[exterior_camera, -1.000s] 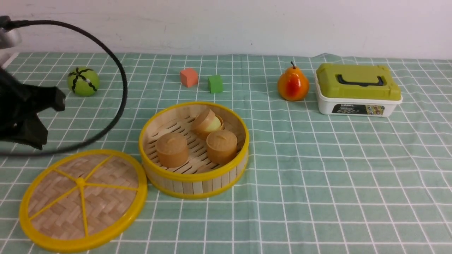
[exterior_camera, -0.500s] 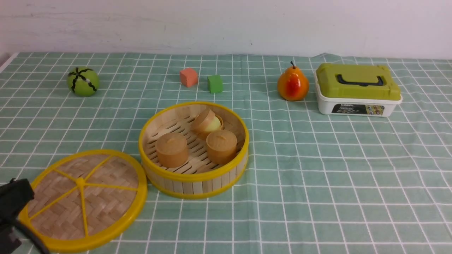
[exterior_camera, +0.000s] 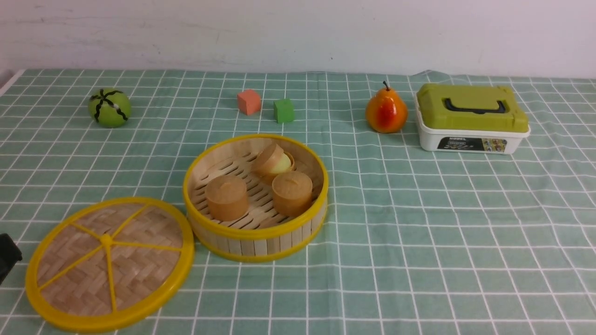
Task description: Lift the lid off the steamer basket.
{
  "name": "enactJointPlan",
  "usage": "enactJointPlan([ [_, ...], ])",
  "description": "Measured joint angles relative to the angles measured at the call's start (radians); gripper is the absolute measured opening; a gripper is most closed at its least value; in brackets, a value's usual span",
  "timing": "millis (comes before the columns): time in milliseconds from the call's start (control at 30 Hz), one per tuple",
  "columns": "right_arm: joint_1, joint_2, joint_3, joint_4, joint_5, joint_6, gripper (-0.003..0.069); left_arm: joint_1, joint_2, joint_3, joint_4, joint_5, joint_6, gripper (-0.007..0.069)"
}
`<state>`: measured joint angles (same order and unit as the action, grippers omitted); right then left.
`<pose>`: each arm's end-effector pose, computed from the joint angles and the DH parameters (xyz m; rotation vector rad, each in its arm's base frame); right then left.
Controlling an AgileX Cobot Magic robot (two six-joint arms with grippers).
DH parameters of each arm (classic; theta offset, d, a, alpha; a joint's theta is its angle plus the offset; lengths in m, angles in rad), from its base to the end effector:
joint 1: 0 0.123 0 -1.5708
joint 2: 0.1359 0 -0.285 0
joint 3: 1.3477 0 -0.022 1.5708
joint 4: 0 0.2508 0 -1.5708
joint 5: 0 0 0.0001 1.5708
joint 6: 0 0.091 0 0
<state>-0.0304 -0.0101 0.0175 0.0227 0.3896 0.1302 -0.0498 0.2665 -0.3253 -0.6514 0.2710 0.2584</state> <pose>0.0521 -0.0008 0.1729 0.1647 1.8743 0.0910 0.0714 -0.0184 0.2864 -0.1440 1.6549 -0.4575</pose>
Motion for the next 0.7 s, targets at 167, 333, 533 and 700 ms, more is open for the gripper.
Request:
enactJointPlan([
  [167,0.0,0.0,0.0,0.0,0.0,0.0,0.0241,0.0,0.0,0.0,-0.001,0.0,0.0,-0.0013],
  [333,0.0,0.0,0.0,0.0,0.0,0.0,0.0241,0.0,0.0,0.021,0.032,-0.007,0.0,-0.0013],
  [533,0.0,0.0,0.0,0.0,0.0,0.0,0.0241,0.0,-0.023,0.149,0.301,-0.009,-0.115,-0.0013],
  [700,0.0,0.0,0.0,0.0,0.0,0.0,0.0241,0.0,-0.115,0.278,0.604,-0.013,-0.457,-0.0012],
])
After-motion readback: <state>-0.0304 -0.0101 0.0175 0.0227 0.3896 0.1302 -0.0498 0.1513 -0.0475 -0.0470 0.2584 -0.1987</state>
